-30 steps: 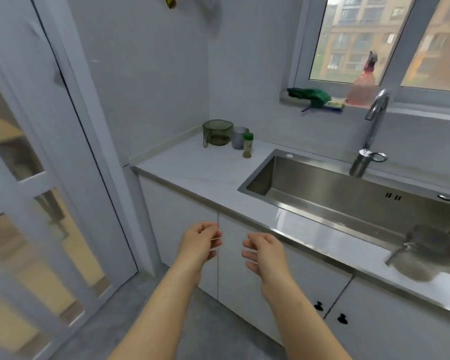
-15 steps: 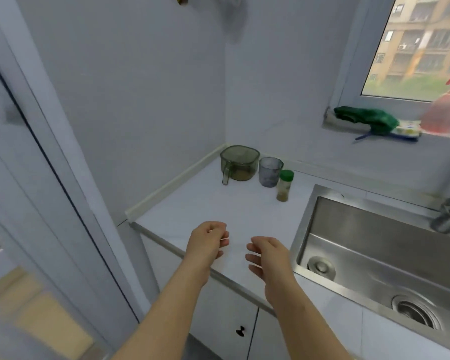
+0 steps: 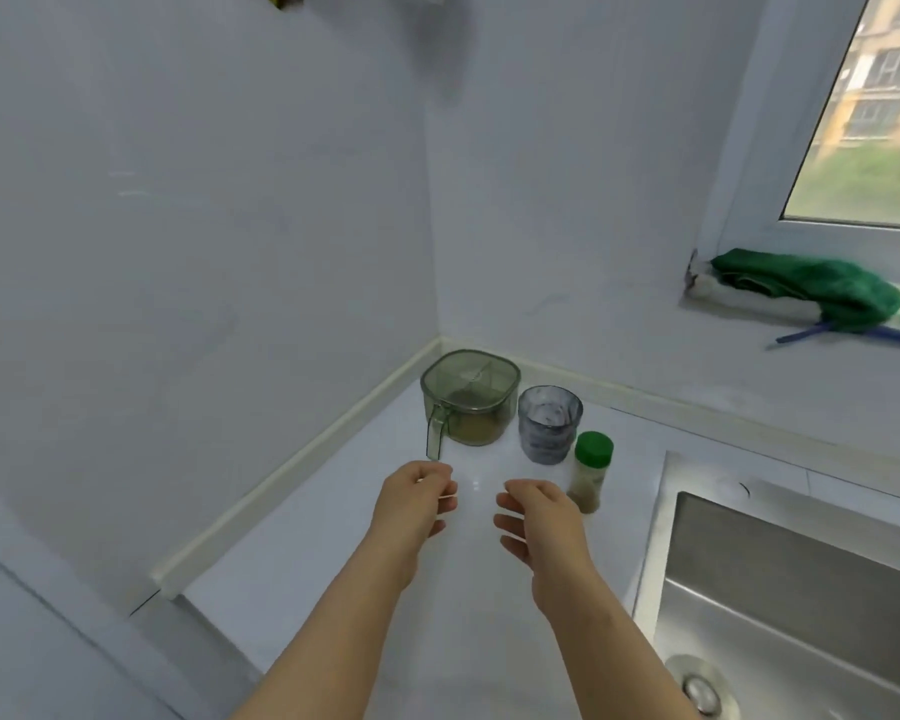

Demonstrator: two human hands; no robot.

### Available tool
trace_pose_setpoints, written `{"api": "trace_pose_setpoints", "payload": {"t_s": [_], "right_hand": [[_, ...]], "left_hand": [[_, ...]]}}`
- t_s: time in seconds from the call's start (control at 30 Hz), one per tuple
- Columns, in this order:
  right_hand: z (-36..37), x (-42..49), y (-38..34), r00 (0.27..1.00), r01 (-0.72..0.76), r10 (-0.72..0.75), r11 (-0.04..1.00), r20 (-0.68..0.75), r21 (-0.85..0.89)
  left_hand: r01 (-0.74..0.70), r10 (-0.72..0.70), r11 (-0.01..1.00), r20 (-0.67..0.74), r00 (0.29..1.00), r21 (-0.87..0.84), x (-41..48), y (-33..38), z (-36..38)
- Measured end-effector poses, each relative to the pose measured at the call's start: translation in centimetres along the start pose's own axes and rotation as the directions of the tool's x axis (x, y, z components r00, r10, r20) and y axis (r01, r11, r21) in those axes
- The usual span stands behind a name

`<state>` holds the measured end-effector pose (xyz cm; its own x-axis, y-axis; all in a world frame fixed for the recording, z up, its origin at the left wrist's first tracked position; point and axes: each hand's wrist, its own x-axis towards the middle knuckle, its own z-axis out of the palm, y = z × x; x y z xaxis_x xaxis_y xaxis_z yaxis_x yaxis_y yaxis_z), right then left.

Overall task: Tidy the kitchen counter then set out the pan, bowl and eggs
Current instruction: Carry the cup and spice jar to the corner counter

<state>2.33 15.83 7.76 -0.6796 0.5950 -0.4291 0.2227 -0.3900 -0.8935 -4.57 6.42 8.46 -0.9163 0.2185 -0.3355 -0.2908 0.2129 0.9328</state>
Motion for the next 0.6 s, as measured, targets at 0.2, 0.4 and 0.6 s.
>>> {"api": "trace_pose_setpoints", "payload": {"t_s": [0.2, 0.4, 0.6], "right_hand": [[0.1, 3.8, -1.0, 0.998, -0.040, 0.041, 0.999, -0.036, 0.028], [0.4, 6.1, -1.2, 0.995, -0.052, 0.054, 0.999, -0.089, 0.014], [0.5, 7.3, -1.2, 0.988, -0.065, 0.063, 0.998, -0.143, -0.006]], "left_hand": [[-0.011, 0.013, 0.999, -0.036, 0.999, 0.045, 5.1, 0.9, 1.2], [-0.030, 0.044, 0.986, -0.089, 0.995, 0.162, 9.9, 1.0, 0.4], [0.031, -0.040, 0.980, 0.040, 0.998, 0.195, 13.9, 1.8, 1.7]]}}
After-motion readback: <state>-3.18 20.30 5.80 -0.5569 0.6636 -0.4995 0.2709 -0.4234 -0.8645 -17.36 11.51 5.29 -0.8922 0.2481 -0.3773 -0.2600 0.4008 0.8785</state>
